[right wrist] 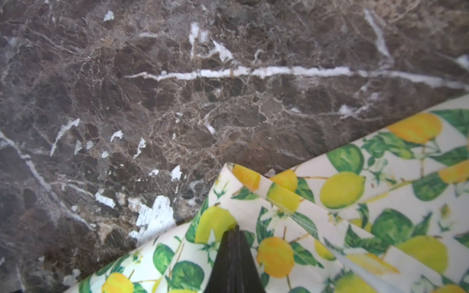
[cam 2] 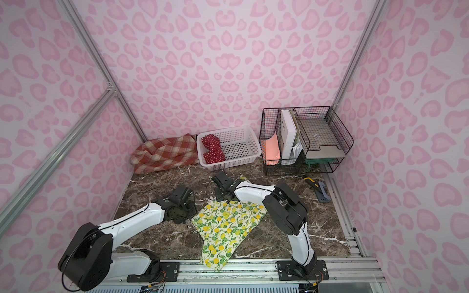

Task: Roll up the skirts
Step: Flatten out the skirt at the center of the board.

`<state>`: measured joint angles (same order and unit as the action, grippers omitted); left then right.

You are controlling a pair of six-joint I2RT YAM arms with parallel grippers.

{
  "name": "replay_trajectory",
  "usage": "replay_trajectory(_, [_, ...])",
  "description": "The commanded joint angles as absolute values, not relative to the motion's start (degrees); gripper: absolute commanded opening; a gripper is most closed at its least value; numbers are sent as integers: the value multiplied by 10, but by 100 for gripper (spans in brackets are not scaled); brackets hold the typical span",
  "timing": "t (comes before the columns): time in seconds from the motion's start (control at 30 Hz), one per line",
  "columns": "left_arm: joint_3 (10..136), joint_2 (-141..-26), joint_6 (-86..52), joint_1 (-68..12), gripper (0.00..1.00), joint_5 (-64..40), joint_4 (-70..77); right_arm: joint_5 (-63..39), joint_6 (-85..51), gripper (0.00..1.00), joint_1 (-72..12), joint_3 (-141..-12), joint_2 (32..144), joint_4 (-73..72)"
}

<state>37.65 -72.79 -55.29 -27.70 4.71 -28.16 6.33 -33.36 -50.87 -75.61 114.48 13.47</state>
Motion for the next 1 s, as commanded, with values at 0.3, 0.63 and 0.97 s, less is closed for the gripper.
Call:
replay_trajectory(0.3, [327, -706, -490, -282, 68, -43, -247, 79, -338, 42, -513, -774, 1143, 140])
replay_trajectory(0.63, [318, -741, -471, -287, 37, -54, -200, 80, -334, 46, -515, -803, 1162, 152])
replay_trajectory(0.97, [308, -737, -467, -289, 11, -50, -201, 82, -333, 32, -518, -838, 1201, 175])
